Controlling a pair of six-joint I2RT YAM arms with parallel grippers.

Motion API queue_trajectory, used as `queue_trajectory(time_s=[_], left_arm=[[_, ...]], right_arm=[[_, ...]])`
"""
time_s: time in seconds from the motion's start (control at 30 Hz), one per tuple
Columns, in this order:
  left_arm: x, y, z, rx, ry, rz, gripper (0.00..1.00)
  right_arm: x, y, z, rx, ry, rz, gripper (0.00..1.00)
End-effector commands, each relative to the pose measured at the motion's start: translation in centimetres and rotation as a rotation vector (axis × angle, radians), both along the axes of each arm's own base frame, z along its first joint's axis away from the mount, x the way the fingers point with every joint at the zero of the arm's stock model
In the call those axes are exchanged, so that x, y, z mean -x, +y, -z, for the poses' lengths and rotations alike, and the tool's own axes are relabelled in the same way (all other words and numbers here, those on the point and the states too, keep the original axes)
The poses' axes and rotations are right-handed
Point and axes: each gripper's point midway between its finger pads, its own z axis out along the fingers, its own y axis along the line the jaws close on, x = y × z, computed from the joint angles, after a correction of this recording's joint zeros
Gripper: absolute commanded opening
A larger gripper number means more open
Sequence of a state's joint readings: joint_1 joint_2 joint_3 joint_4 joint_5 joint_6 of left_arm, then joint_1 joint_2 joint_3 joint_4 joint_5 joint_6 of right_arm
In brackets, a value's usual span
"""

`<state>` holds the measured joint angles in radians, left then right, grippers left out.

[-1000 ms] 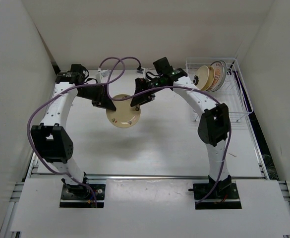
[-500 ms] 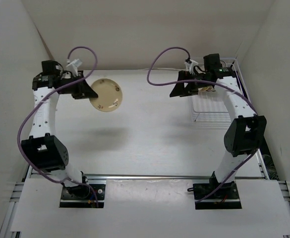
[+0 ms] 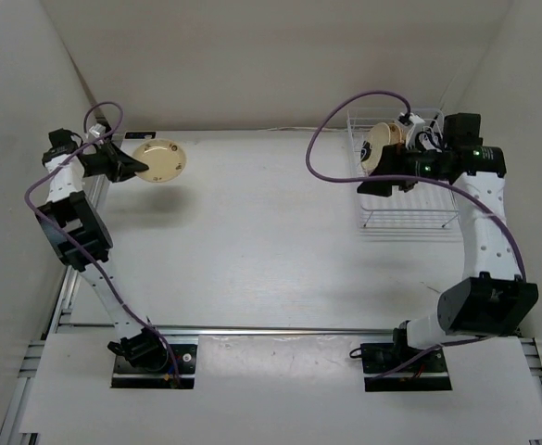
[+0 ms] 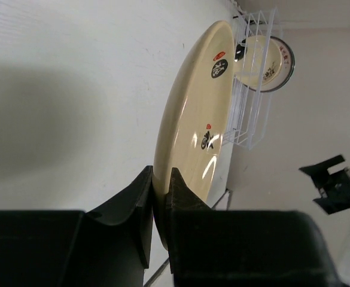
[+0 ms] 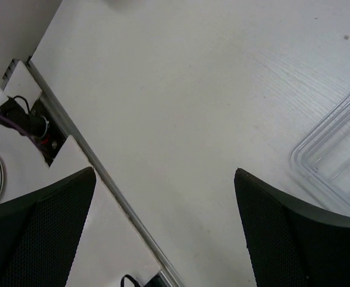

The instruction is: Unload the plates from the dish rack

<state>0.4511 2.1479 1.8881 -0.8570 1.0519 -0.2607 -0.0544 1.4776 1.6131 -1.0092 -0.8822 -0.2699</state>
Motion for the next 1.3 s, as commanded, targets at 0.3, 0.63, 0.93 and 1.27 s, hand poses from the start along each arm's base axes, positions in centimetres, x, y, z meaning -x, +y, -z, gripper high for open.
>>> queue_trajectory(time_s=[0.3, 0.63, 0.93, 1.27], left_arm=[[-6.6, 2.6, 4.8, 0.055, -0.022, -0.028, 0.10], [-7.8, 3.6, 9.7, 0.033, 0.033, -0.057, 0.19], [-8.1, 2.2, 9.9, -0.014, 0.022, -0.032, 0.37], [-6.1, 4.1, 9.7, -0.260, 0.097, -0.104, 0.55]], right_arm=[[4.9, -2.4, 1.3, -0.049, 0.112, 0.032, 1.00], [4.7, -2.9, 2.5, -0.092, 0.157, 0.086, 1.00], [4.1, -2.9, 2.5, -0.101, 0.162, 0.099, 1.00], [2.5, -3.0, 1.7, -0.127, 0.148, 0.109, 1.00]])
